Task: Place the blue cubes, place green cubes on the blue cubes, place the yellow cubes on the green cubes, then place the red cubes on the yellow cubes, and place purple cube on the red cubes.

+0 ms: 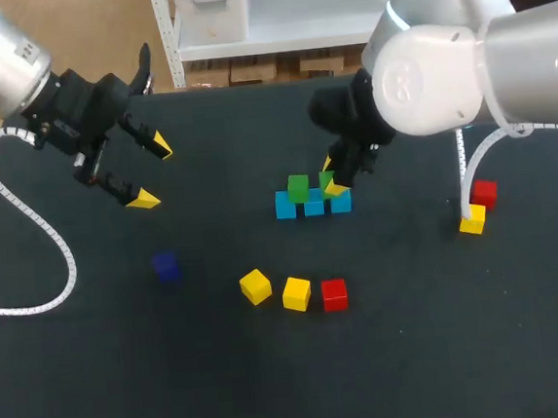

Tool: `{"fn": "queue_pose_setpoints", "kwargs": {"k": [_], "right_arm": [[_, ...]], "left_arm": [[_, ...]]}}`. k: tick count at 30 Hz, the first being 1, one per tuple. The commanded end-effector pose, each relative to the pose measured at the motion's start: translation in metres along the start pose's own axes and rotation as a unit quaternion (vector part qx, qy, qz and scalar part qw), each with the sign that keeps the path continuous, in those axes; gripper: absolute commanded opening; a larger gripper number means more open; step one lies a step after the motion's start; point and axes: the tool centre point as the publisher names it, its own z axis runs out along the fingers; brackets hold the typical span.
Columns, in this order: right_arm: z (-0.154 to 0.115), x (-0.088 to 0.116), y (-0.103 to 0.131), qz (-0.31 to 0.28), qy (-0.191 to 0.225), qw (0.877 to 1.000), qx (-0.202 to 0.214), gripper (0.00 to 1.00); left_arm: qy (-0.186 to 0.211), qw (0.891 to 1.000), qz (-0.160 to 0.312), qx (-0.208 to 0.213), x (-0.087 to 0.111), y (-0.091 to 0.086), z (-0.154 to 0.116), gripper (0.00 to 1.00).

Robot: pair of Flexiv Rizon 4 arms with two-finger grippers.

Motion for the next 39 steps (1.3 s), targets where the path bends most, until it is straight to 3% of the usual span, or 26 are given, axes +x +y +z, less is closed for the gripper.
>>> {"fn": "queue_pose_setpoints", "kwargs": {"k": [1, 30, 39], "right_arm": [[0.0007, -0.0003, -0.0027, 0.0, 0.001, 1.0, -0.002, 0.0], [0.0057, -0.0012, -0.0055, -0.001, 0.0, 1.0, -0.008, 0.0], [0.006, -0.0019, -0.0074, -0.002, 0.0, 1.0, -0.009, 0.05]], "left_arm": [[-0.001, 1.0, 0.002, 0.001, 0.0014, 0.0011, 0.0001, 1.0], [-0.001, 1.0, 0.002, 0.001, 0.0014, 0.0011, 0.0001, 1.0], [-0.001, 1.0, 0.002, 0.001, 0.0014, 0.0011, 0.0001, 1.0]]}}
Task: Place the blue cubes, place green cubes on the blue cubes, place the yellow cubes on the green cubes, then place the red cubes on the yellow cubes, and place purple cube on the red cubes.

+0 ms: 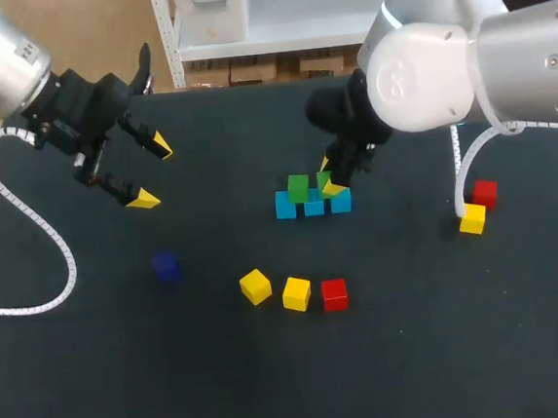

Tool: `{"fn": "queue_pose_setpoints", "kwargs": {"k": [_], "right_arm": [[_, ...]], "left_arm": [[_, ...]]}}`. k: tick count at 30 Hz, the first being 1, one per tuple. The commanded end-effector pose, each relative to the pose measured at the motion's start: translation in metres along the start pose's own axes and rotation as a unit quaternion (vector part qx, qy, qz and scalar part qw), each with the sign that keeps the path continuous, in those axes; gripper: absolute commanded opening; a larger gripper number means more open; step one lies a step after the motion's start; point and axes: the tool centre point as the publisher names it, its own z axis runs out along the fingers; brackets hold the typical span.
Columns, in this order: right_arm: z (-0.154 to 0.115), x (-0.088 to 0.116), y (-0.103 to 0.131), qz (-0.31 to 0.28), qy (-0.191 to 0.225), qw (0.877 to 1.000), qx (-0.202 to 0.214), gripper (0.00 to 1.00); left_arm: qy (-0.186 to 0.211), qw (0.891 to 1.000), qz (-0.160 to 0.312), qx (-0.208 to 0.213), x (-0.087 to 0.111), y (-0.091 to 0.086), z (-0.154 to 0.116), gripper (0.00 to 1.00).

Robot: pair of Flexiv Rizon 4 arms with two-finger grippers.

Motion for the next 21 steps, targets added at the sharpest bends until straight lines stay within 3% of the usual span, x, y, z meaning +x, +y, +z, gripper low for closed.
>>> {"fn": "queue_pose_setpoints", "kwargs": {"k": [1, 7, 11, 16, 21], "right_arm": [[0.0002, -0.0004, -0.0023, -0.001, -0.001, 1.0, -0.003, 0.05], [0.0012, -0.0004, -0.0023, -0.001, -0.001, 1.0, -0.004, 0.09], [0.0024, 0.0, -0.0015, -0.001, -0.001, 1.0, -0.006, 0.19], [0.0031, 0.0007, -0.0011, 0.0, -0.001, 1.0, -0.007, 0.2], [0.0029, 0.0013, -0.0017, 0.001, -0.001, 1.0, -0.007, 0.32]], "left_arm": [[-0.001, 1.0, 0.002, 0.001, 0.0014, 0.0011, 0.0001, 1.0], [-0.001, 1.0, 0.002, 0.001, 0.0014, 0.0011, 0.0001, 1.0], [-0.001, 1.0, 0.002, 0.001, 0.0014, 0.0011, 0.0001, 1.0], [-0.001, 1.0, 0.002, 0.001, 0.0014, 0.0011, 0.0001, 1.0], [-0.001, 1.0, 0.002, 0.001, 0.0014, 0.0011, 0.0001, 1.0]]}}
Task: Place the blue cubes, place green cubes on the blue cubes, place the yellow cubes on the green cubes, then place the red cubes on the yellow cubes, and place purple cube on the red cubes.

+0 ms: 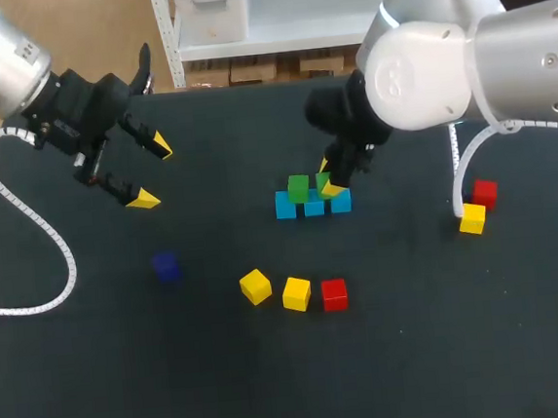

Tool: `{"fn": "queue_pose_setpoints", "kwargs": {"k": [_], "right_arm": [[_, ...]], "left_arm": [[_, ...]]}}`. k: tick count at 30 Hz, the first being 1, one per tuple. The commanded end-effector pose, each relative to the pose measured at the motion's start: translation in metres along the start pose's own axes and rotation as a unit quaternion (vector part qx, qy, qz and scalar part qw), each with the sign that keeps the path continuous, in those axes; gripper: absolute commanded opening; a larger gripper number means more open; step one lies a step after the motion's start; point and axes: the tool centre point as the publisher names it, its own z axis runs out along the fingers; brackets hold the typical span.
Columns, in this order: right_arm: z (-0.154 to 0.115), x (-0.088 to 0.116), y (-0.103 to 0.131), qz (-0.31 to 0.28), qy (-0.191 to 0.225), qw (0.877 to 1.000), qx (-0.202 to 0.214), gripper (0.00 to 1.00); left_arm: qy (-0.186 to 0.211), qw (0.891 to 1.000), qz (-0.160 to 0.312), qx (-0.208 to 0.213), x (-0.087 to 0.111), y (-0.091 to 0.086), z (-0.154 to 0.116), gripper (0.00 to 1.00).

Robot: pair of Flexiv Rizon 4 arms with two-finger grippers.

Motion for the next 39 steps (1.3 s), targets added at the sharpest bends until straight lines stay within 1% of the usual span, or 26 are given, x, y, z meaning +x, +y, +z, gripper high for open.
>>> {"fn": "queue_pose_setpoints", "kwargs": {"k": [1, 3, 4, 6, 17, 30, 39], "right_arm": [[0.001, 0.001, -0.002, 0.0, -0.001, 1.0, -0.001, 0.35], [0.001, 0.001, -0.002, 0.001, -0.001, 1.0, -0.001, 0.47], [0.001, 0.001, -0.002, 0.0, -0.001, 1.0, -0.002, 0.5], [0.001, 0.001, -0.002, 0.001, -0.001, 1.0, -0.002, 1.0], [0.0, 0.0, -0.002, -0.001, -0.003, 1.0, -0.007, 1.0], [-0.001, 0.0, 0.016, 0.001, -0.007, 1.0, -0.016, 1.0], [-0.003, 0.002, 0.021, 0.003, -0.01, 1.0, -0.016, 1.0]], "left_arm": [[-0.001, 1.0, 0.002, 0.001, 0.001, 0.001, 0.0, 1.0], [-0.001, 1.0, 0.002, 0.001, 0.001, 0.001, 0.0, 1.0], [-0.001, 1.0, 0.002, 0.001, 0.001, 0.001, 0.0, 1.0], [-0.001, 1.0, 0.002, 0.001, 0.001, 0.001, 0.0, 1.0], [-0.001, 1.0, 0.002, 0.001, 0.001, 0.001, 0.0, 1.0], [-0.001, 1.0, 0.002, 0.001, 0.001, 0.001, 0.0, 1.0], [-0.001, 1.0, 0.002, 0.001, 0.001, 0.001, 0.0, 1.0]]}}
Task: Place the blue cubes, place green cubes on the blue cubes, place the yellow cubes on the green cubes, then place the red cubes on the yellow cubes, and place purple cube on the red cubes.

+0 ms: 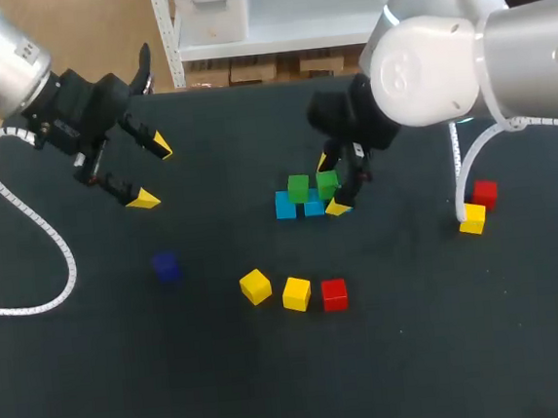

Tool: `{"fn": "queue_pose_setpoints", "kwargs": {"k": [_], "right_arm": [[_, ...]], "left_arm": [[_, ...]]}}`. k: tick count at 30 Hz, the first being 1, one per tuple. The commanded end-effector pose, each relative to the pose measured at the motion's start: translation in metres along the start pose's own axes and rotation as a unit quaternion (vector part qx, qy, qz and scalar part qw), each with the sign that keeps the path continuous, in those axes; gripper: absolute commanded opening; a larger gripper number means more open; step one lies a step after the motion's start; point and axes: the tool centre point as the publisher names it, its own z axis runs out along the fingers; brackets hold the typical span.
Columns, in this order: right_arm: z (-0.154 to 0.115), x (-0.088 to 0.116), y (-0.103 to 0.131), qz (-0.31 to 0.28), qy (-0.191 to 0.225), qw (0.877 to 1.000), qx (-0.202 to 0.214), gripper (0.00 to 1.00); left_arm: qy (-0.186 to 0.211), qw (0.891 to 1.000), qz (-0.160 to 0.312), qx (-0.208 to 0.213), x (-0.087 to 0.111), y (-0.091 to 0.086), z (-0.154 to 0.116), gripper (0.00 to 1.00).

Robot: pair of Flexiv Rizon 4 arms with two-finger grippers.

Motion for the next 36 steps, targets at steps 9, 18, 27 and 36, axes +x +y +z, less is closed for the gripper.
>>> {"fn": "queue_pose_setpoints", "kwargs": {"k": [9, 18, 27, 36], "right_arm": [[-0.0016, 0.003, 0.0078, 0.0, -0.002, 1.0, 0.003, 1.0], [-0.0019, 0.0029, 0.0114, 0.0, -0.002, 1.0, 0.002, 1.0], [-0.0018, 0.0029, 0.0136, 0.0, -0.001, 1.0, 0.002, 1.0], [-0.0096, 0.0078, 0.0075, 0.021, -0.006, 0.999, 0.027, 1.0]], "left_arm": [[-0.001, 1.0, 0.002, 0.001, 0.0014, 0.0011, 0.0001, 1.0], [-0.001, 1.0, 0.002, 0.001, 0.0014, 0.0011, 0.0001, 1.0], [-0.001, 1.0, 0.002, 0.001, 0.0014, 0.0011, 0.0001, 1.0], [-0.001, 1.0, 0.002, 0.001, 0.0014, 0.0011, 0.0001, 1.0]]}}
